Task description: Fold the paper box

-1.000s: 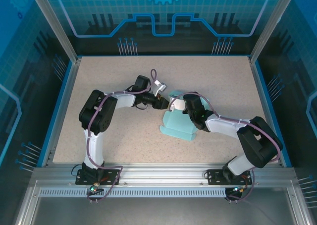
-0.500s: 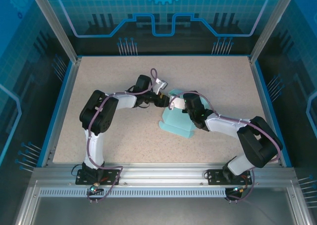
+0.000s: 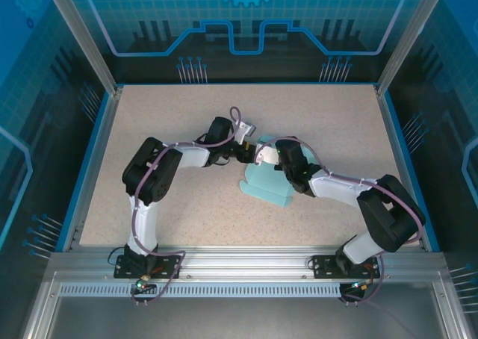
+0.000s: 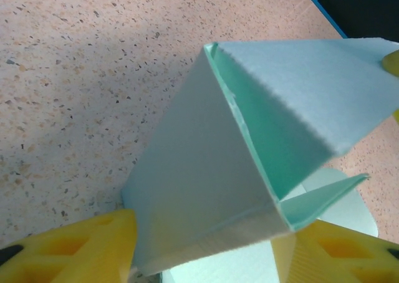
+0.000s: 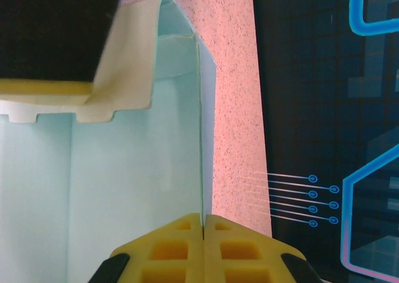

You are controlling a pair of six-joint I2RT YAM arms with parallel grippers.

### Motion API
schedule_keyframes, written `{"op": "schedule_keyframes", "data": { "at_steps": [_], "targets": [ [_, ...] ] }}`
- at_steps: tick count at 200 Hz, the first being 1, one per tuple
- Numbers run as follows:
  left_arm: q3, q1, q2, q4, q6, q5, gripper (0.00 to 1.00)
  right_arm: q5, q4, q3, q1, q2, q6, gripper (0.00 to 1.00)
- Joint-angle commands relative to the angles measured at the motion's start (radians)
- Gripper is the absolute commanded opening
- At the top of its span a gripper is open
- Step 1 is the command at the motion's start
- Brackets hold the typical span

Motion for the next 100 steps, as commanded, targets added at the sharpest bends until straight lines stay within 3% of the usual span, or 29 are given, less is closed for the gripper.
{"op": "schedule_keyframes", "data": {
  "at_steps": [1, 100],
  "targets": [
    [-0.046, -0.012, -0.046, 0.092, -0.004, -0.055, 0.53, -0.055, -0.058, 0.03, -0.006, 0.001, 0.037, 0.0],
    [-0.096, -0.032, -0.053, 0.2, -0.08, -0.183, 0.58, -0.109, -0.132, 0.044, -0.024, -0.011, 0.092, 0.0]
  ]
}}
